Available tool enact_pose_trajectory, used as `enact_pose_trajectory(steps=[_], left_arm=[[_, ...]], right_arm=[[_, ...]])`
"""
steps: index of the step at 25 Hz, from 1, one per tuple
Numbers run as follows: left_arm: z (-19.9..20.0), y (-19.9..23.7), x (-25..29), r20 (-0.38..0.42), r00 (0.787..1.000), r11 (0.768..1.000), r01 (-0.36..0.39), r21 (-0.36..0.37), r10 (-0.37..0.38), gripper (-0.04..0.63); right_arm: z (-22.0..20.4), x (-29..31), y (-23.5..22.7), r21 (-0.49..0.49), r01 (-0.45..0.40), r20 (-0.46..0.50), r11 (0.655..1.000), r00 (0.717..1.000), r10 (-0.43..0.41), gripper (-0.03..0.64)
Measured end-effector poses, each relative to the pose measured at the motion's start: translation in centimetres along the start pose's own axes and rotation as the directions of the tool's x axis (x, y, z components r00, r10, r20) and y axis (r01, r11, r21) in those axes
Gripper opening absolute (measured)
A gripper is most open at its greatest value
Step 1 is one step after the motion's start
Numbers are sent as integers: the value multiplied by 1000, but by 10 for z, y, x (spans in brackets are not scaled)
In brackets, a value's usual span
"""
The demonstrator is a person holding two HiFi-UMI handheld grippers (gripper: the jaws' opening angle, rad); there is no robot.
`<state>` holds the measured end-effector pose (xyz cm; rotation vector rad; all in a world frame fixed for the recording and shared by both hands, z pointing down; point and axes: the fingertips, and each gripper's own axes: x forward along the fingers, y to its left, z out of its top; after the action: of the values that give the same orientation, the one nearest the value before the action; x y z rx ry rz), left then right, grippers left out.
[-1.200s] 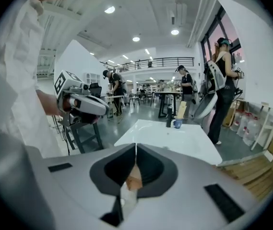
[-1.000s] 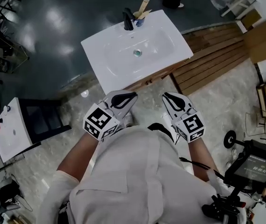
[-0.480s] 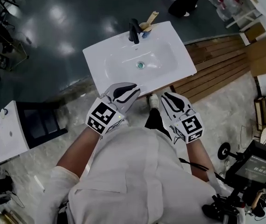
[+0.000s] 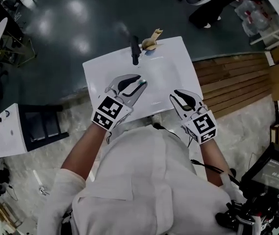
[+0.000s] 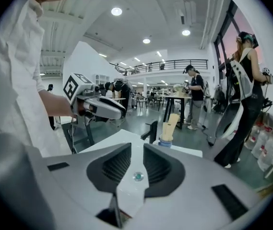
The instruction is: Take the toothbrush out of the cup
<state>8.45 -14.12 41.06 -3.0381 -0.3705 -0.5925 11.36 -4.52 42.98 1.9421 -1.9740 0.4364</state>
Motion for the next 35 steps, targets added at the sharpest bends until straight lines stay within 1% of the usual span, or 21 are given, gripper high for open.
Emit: enact_pose_trajectory(steps=[4, 8, 12, 15, 19, 23, 29, 31, 35], left_arm=[[7, 21, 36, -58, 997, 997, -53, 57, 56, 97], [15, 41, 76, -107, 989, 989, -92, 113, 104, 108], [1, 61, 125, -206, 964, 975, -130, 179, 166, 118], [-3, 77, 161, -249, 950, 967, -133, 218, 187, 123], [-12, 93, 168, -311, 929, 960, -124, 249, 201, 126], [-28, 98, 169, -364, 909, 957, -106, 269, 203, 127], [-37, 108, 164, -402, 884, 949, -124, 289, 238, 126], [-38, 109, 162, -425, 870, 946, -125, 298, 249, 124], [-37, 108, 158, -467, 840, 931, -116, 345, 277, 113]], right_arm=[[-5, 4, -36, 3, -38, 6, 999, 999, 38, 48], [-13, 5, -67, 7, -73, 3, 997, 997, 73, 48], [-34, 9, -104, 20, -125, -1, 992, 992, 125, 48], [-48, 11, -136, 16, -132, -3, 991, 991, 132, 48], [-50, 15, -140, 39, -150, 1, 988, 989, 151, 48], [-54, 15, -136, 57, -159, 0, 986, 987, 159, 48], [-56, 14, -136, 75, -159, -5, 984, 987, 159, 48], [-56, 14, -137, 77, -159, -5, 984, 987, 160, 48], [-53, 16, -138, 82, -160, -3, 984, 987, 161, 48]])
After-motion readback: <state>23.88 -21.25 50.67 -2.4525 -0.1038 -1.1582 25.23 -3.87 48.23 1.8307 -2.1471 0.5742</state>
